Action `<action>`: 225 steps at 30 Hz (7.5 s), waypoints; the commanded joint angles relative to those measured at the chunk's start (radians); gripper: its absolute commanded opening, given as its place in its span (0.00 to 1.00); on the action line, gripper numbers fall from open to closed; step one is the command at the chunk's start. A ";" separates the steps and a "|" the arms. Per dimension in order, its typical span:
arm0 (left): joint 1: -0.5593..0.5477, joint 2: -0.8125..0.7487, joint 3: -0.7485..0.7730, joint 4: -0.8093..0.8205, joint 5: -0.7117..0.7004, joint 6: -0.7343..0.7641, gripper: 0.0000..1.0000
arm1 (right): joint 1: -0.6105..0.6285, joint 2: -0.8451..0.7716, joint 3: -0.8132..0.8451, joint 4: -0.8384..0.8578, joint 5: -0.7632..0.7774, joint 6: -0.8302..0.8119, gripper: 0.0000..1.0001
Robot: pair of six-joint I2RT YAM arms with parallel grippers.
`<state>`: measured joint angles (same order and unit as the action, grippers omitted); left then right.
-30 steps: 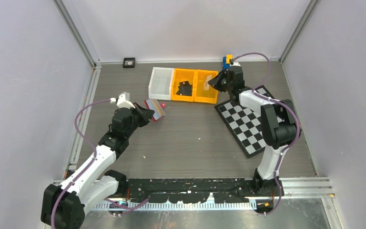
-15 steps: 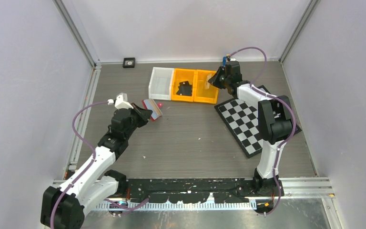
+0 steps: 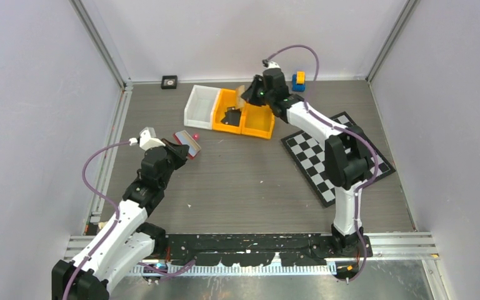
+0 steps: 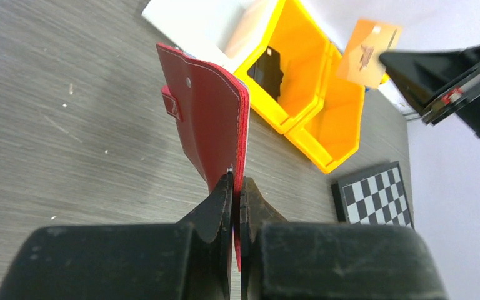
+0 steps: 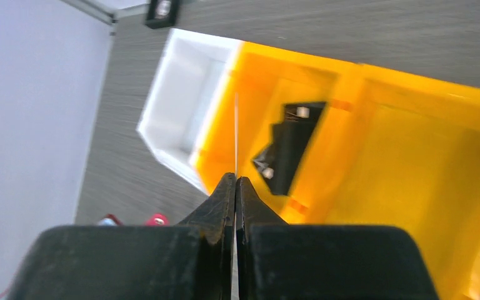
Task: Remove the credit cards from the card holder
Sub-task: Place the credit card in the storage box, then move the storage box to the center of the board, then remove the credit card from the card holder.
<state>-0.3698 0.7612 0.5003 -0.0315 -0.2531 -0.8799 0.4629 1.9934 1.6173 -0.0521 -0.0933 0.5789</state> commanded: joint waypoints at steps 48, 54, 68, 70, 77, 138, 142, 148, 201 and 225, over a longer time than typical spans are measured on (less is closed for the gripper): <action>0.006 -0.016 0.009 -0.045 -0.108 -0.060 0.00 | 0.165 0.205 0.275 -0.161 0.429 0.061 0.71; 0.006 -0.020 0.006 -0.039 -0.105 -0.055 0.00 | 0.162 0.219 0.288 -0.270 0.508 0.022 0.76; 0.006 -0.016 0.006 -0.028 -0.080 -0.053 0.00 | 0.177 0.159 0.257 -0.345 0.577 -0.032 0.79; 0.006 -0.015 0.007 -0.032 -0.083 -0.048 0.00 | 0.178 0.125 0.231 -0.340 0.606 -0.039 0.80; 0.006 -0.002 0.009 -0.028 -0.076 -0.048 0.00 | 0.179 0.033 0.111 -0.232 0.635 -0.047 0.80; 0.006 -0.019 0.013 -0.068 -0.119 -0.054 0.00 | 0.135 -0.087 -0.270 0.086 0.549 -0.105 0.01; 0.006 -0.068 0.019 -0.120 -0.178 -0.069 0.00 | 0.090 -0.018 -0.197 -0.013 0.449 -0.082 0.03; 0.006 -0.174 -0.041 -0.039 -0.164 -0.061 0.00 | 0.088 0.006 -0.184 -0.031 0.423 -0.109 0.11; -0.115 0.402 0.058 0.808 0.807 -0.030 0.00 | 0.040 -0.588 -1.060 0.774 -0.155 0.285 0.91; -0.092 0.467 -0.002 1.051 0.798 -0.217 0.00 | -0.069 -0.288 -1.126 1.489 -0.405 0.736 0.92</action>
<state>-0.4690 1.1831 0.4854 0.8375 0.5037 -1.0180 0.3946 1.7008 0.4545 1.3193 -0.4603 1.2575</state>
